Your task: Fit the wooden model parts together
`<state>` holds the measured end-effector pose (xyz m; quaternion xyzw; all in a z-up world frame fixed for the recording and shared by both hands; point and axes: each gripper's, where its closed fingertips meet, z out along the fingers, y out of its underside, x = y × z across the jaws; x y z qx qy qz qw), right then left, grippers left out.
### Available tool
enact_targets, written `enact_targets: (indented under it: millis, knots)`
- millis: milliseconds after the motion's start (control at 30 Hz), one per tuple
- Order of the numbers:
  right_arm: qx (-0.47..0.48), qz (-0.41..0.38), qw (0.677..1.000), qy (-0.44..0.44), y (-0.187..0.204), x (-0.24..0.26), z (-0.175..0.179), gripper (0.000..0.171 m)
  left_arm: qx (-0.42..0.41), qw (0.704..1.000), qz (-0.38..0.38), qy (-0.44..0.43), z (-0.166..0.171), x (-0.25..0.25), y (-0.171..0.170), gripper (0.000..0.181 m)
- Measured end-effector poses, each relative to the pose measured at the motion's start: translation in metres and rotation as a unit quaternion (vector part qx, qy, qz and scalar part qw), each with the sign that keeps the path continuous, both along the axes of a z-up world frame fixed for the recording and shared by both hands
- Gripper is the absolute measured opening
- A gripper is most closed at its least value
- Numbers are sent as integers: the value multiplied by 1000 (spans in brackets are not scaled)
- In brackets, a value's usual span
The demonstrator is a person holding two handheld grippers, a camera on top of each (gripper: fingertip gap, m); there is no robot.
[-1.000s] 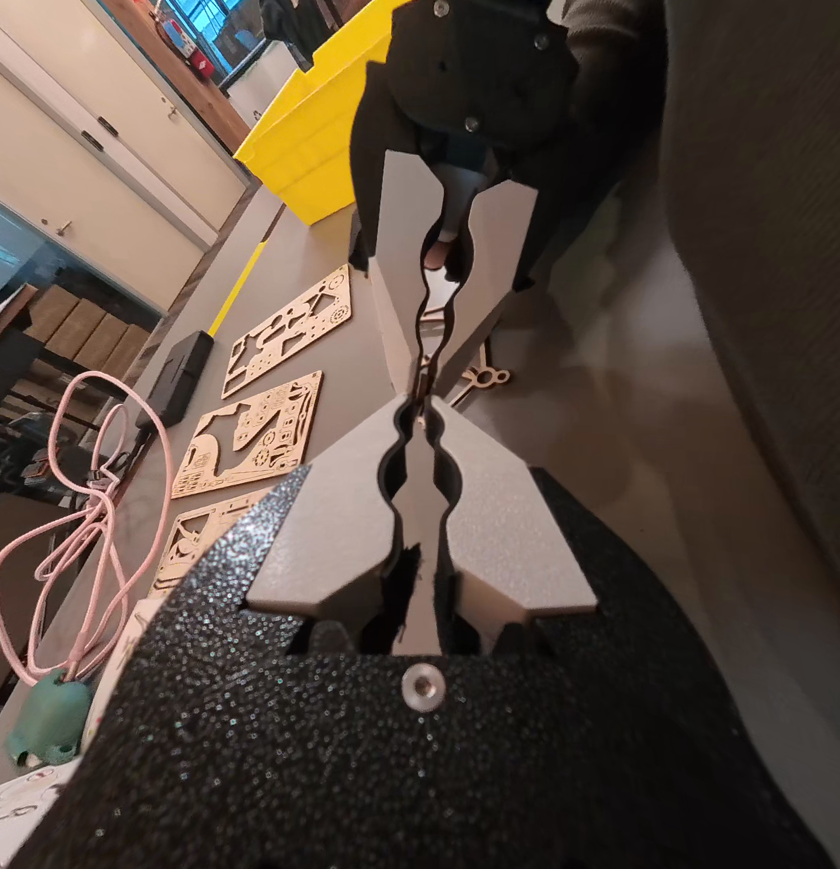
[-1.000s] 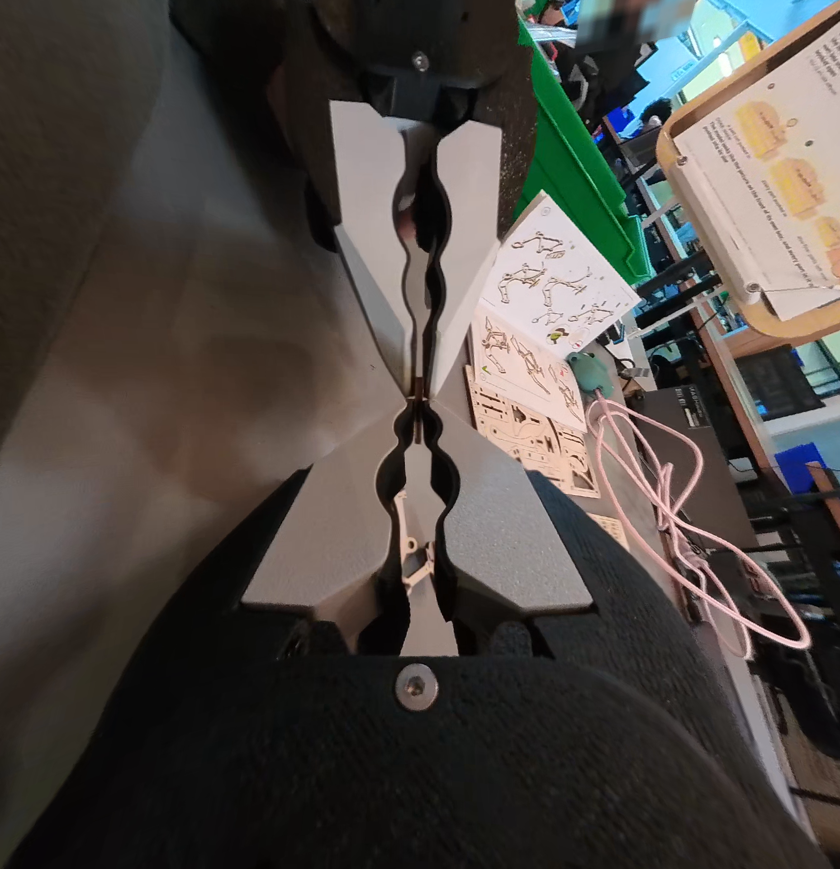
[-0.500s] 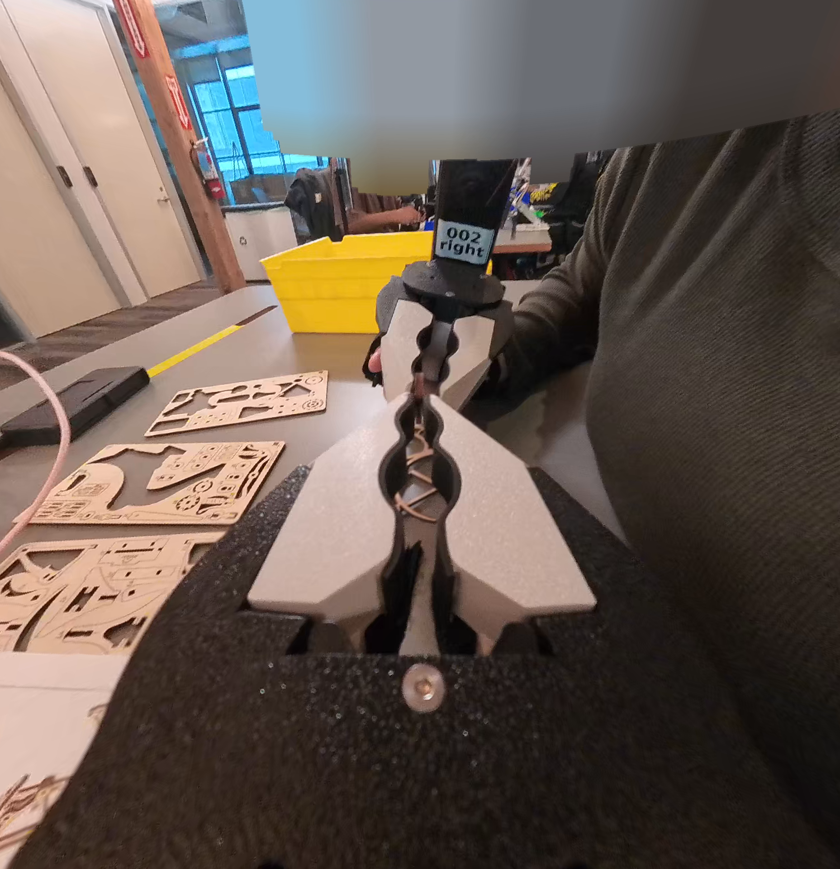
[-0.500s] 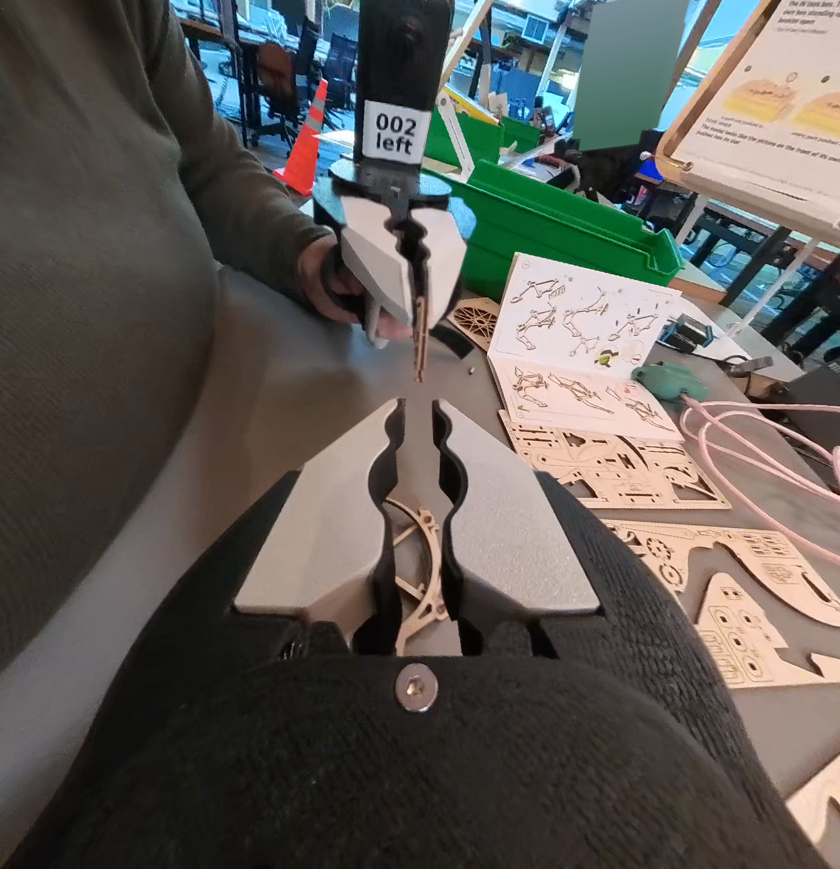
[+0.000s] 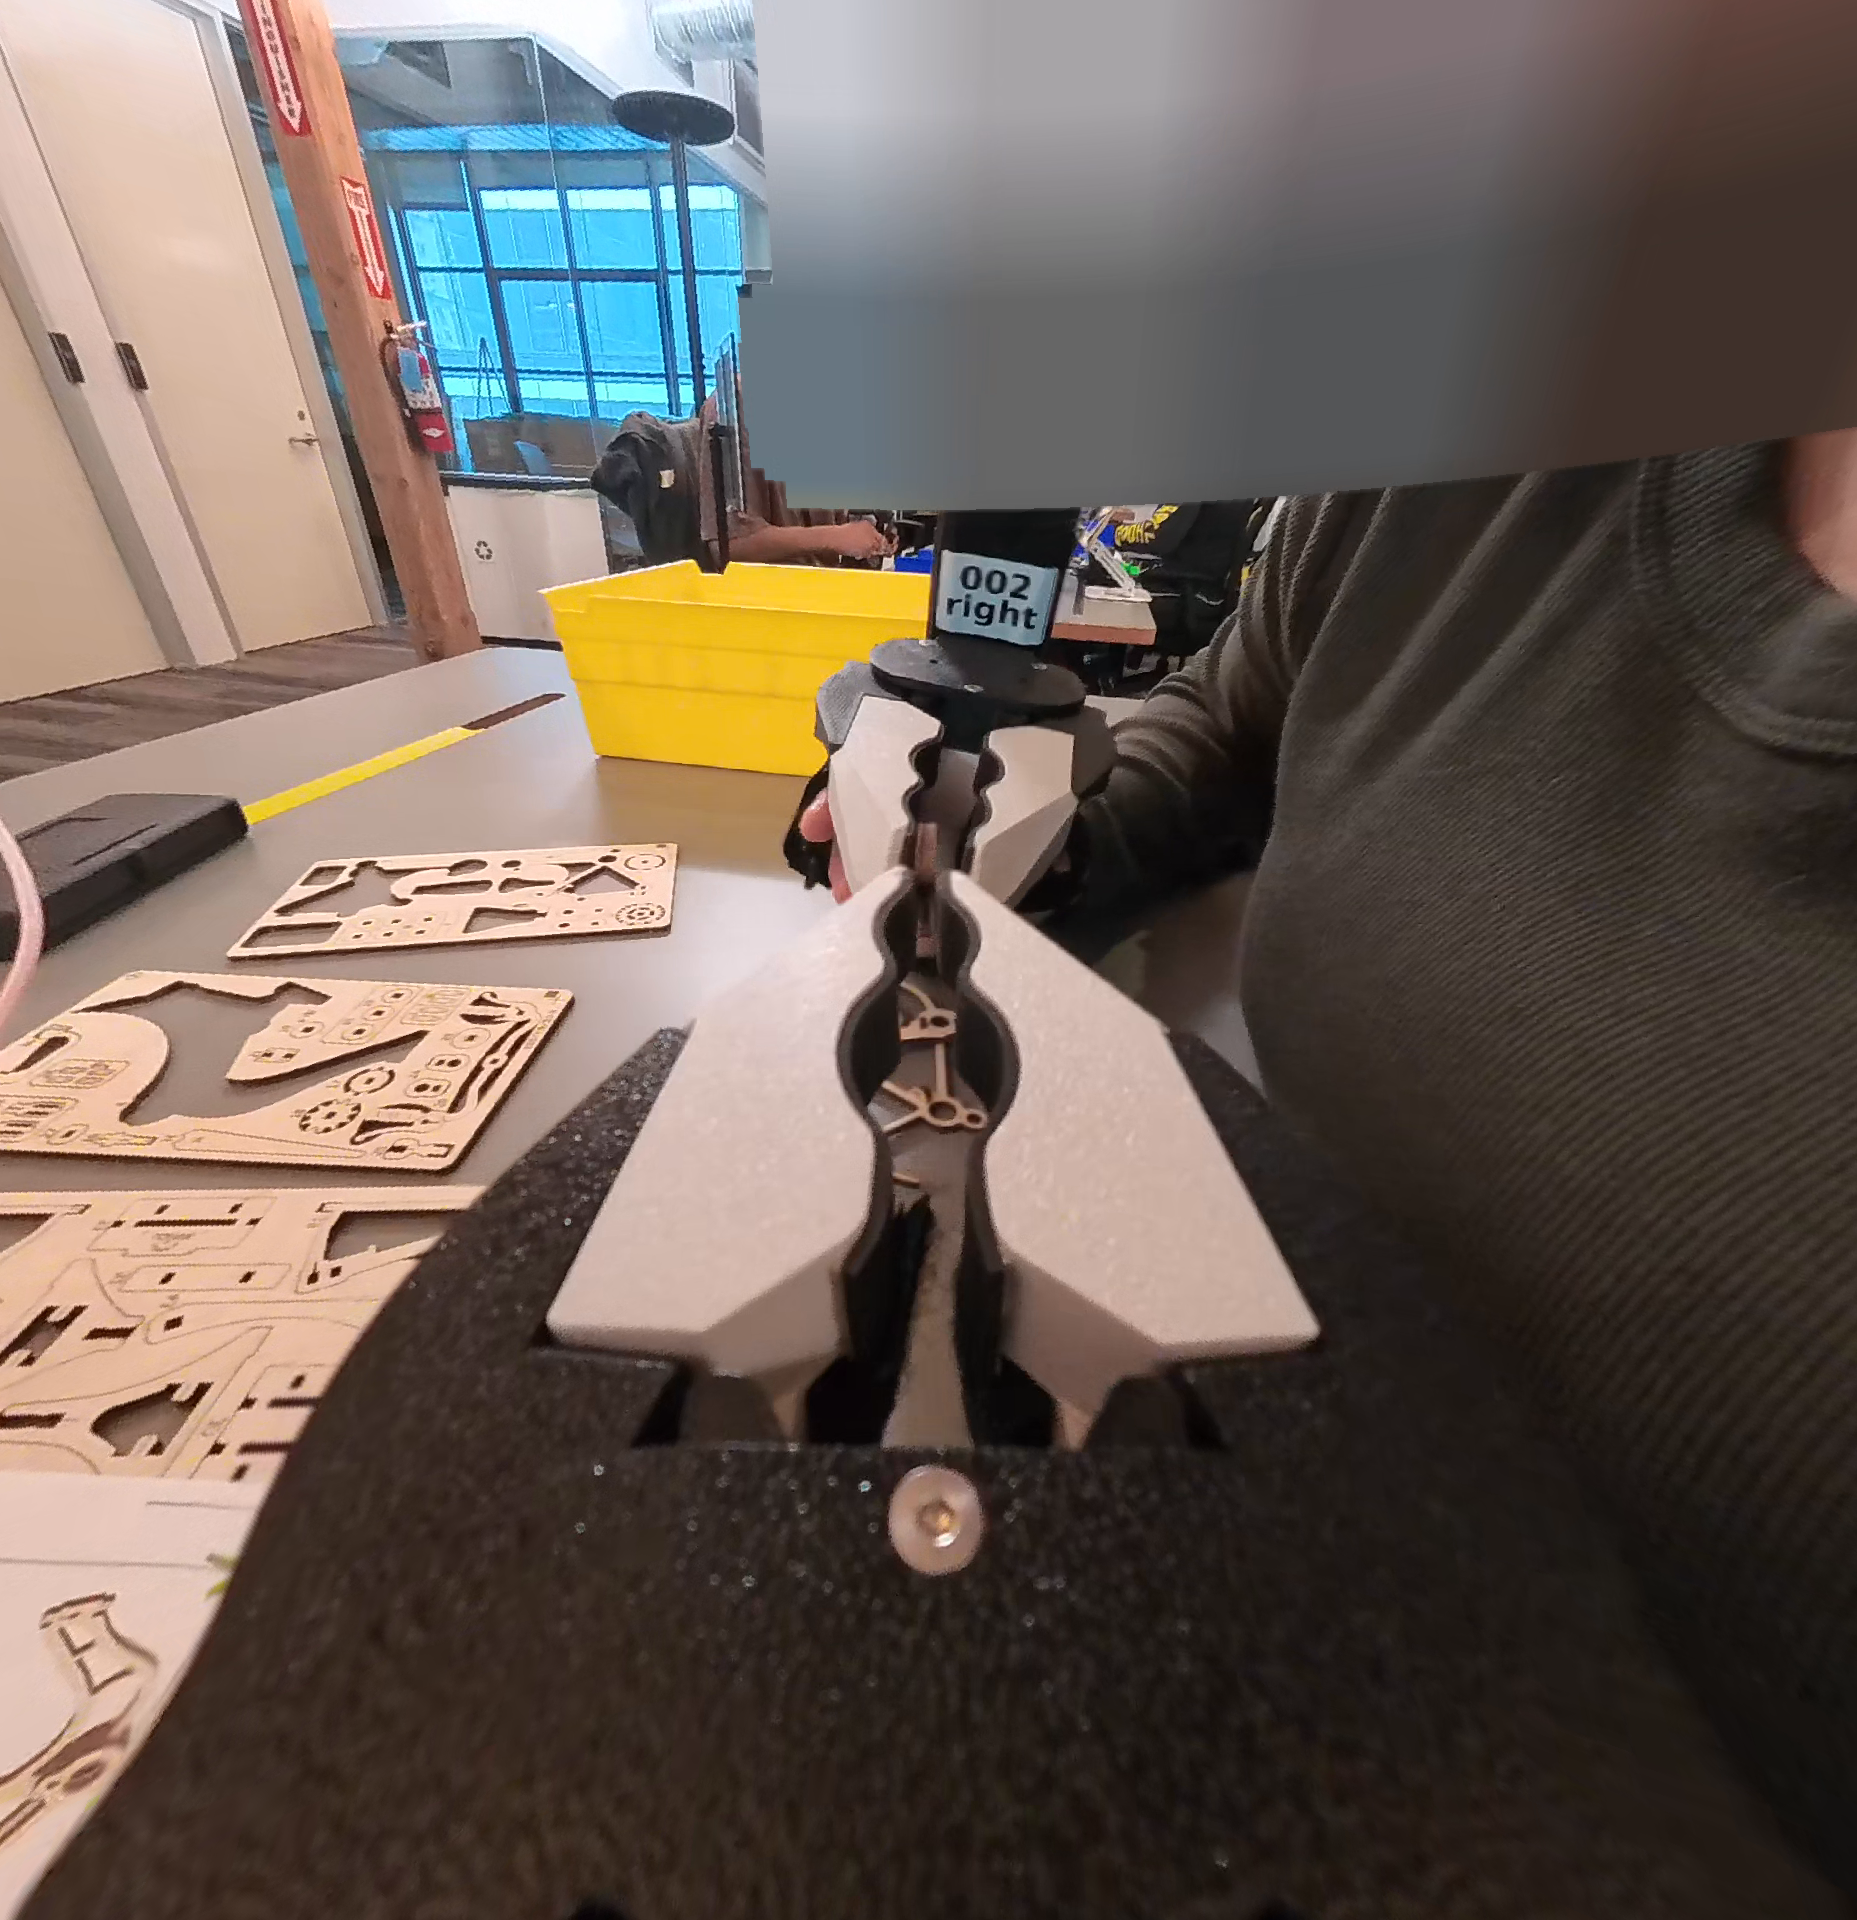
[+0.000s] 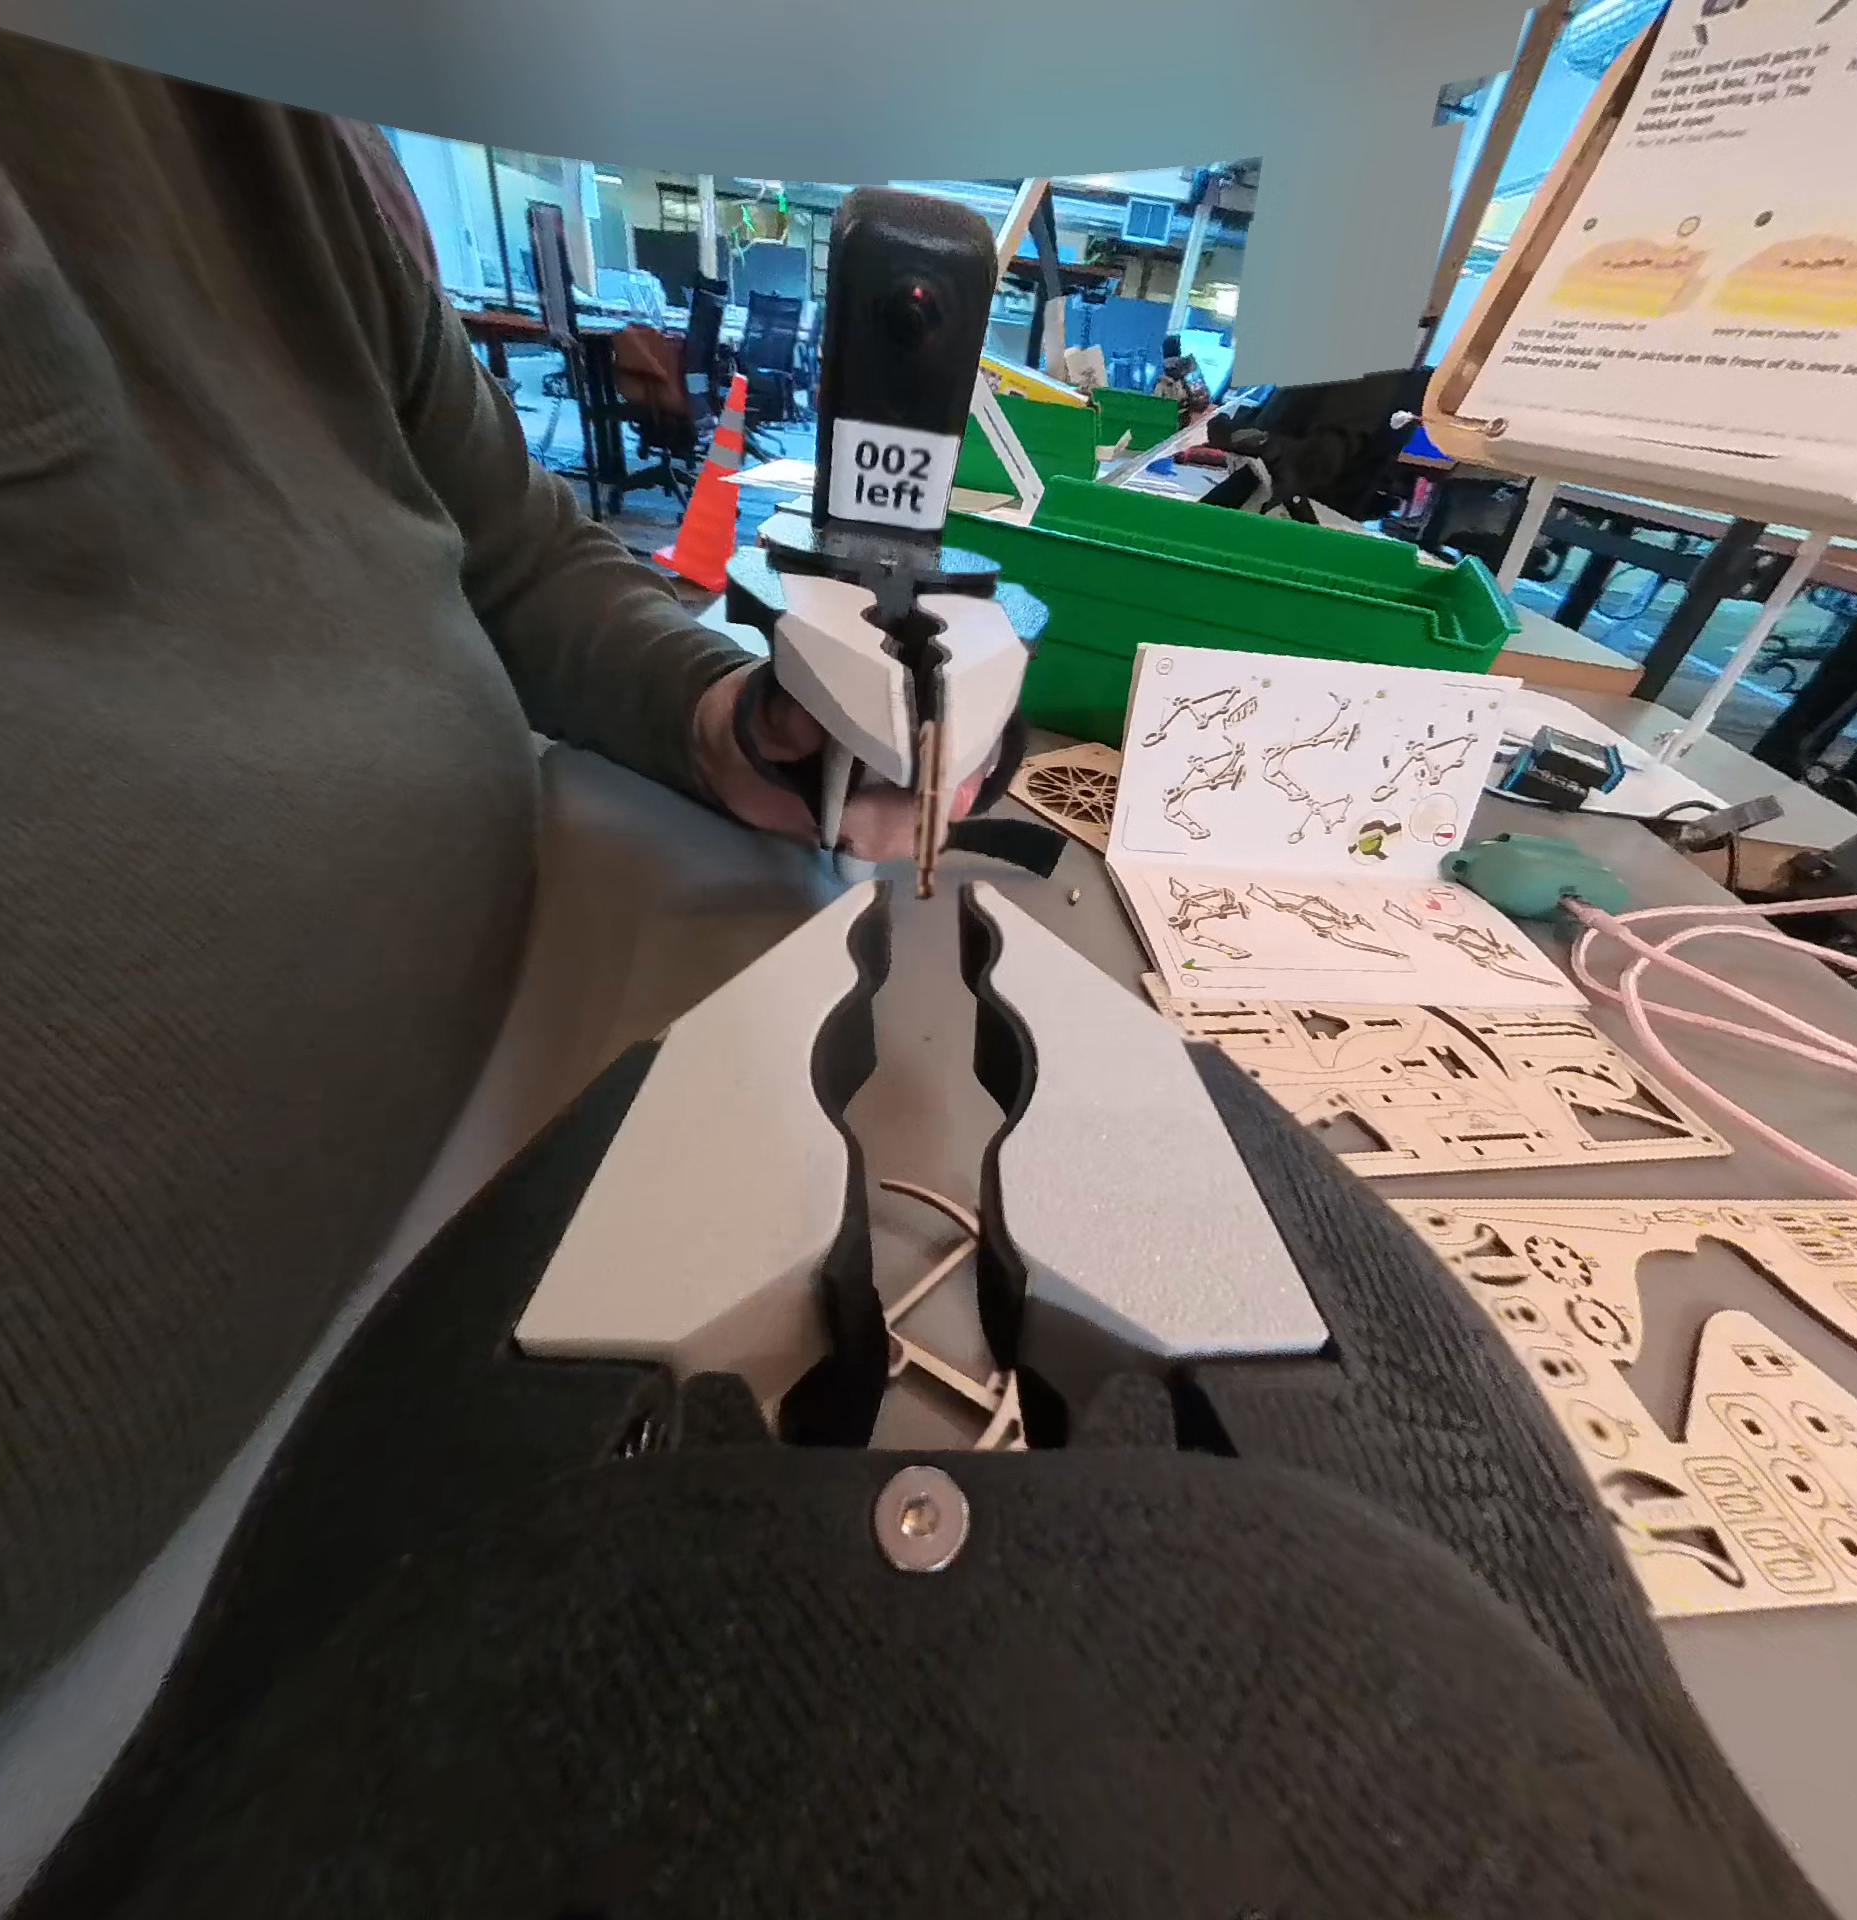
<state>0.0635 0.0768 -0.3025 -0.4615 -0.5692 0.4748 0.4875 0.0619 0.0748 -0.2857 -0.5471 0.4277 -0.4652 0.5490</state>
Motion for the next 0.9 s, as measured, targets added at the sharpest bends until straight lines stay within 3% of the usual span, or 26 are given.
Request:
enact_targets:
  millis: [67, 367, 900]
  knots:
    - [-13, 6, 1000, 4, -1, 0, 1, 2, 0, 1000, -2, 1, -1, 1, 0, 0]
    - [-58, -2, 998, 1, 8, 3, 4, 1, -65, 997, -34, 38, -21, -4, 8, 0]
    - [32, -13, 996, -84, 10, 5, -23, 1, -37, 993, -7, 113, -39, 0, 10, 10]
